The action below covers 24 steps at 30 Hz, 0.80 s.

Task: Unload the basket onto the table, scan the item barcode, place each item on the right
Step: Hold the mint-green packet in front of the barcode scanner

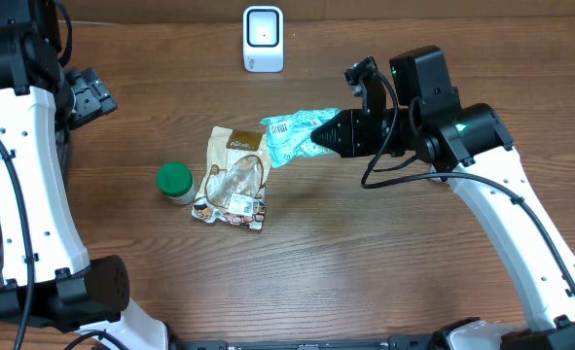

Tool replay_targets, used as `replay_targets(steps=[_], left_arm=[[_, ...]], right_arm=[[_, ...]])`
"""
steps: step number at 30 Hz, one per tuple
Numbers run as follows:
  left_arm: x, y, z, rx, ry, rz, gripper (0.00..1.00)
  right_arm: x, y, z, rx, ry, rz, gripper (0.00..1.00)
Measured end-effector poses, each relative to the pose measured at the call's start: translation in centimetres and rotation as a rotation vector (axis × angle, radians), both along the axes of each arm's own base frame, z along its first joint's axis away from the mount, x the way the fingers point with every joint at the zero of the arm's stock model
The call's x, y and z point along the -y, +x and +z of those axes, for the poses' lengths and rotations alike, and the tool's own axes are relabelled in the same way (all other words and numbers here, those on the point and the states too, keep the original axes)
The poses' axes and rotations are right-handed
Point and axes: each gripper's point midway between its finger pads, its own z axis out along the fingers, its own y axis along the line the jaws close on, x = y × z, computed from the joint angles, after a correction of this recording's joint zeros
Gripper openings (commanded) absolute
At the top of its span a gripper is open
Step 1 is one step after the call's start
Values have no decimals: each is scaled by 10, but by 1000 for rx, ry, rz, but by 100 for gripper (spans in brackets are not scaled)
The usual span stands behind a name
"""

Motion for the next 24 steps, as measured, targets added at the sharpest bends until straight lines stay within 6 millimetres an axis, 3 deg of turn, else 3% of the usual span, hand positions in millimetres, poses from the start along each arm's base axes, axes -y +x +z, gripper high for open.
replay_targets(steps=[4,7,13,14,17,21,24], left_arm=[[0,0,0,0,0,0,100],[0,0,0,0,0,0,100],[0,0,0,0,0,0,100],[0,0,0,0,0,0,100],[0,0,0,0,0,-1,100],[0,0,0,0,0,-1,100],[0,0,0,0,0,-1,100]], right_arm=[[7,6,0,9,-41,-49,4],[15,18,19,69,-72,-105,4],[30,62,106,385,-103,-260,4],[32,80,131,515,-114,-316,4],[22,111,153,689,-142,-382,4],[-3,155,142,827,-215,-432,4],[-24,198,112,932,-301,-449,4]])
